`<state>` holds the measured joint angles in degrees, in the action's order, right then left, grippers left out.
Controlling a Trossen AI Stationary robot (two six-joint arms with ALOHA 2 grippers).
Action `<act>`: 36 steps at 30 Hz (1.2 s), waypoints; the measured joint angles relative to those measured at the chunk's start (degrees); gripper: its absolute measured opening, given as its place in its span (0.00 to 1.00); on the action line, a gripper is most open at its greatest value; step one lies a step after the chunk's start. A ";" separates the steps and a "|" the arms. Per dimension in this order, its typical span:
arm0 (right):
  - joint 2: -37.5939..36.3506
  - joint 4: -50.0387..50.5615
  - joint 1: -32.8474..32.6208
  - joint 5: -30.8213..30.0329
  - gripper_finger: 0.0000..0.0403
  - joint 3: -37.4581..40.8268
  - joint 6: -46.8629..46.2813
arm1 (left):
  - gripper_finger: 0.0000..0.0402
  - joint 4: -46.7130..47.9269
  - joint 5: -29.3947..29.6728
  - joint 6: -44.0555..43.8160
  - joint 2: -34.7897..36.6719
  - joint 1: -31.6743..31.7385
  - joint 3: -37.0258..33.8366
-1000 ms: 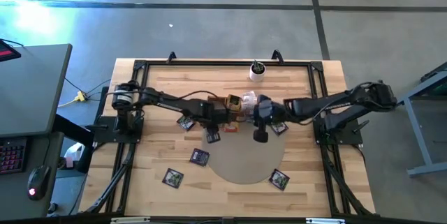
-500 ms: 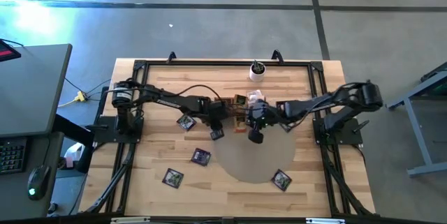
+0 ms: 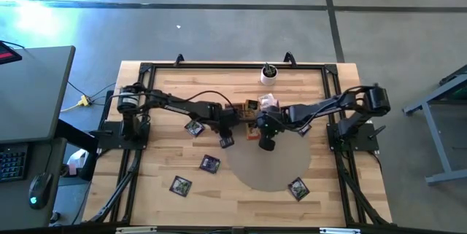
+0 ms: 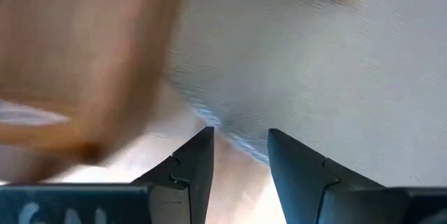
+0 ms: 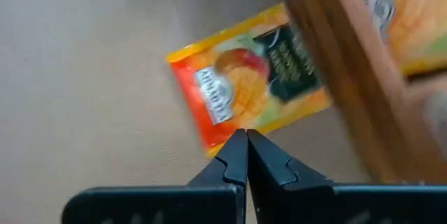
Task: Pick & Place Tea
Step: Put the yellow tea bag into the middle section of the wooden organizer
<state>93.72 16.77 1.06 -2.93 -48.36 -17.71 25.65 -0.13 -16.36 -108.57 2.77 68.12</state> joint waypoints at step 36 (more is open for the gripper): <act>1.39 -7.88 -4.65 -3.19 0.00 -0.67 9.08 | 0.33 1.24 1.89 -2.39 3.63 -3.92 0.10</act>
<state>95.12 8.89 -3.58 -6.11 -49.03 -8.63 26.89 1.76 -18.74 -104.94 -1.15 68.23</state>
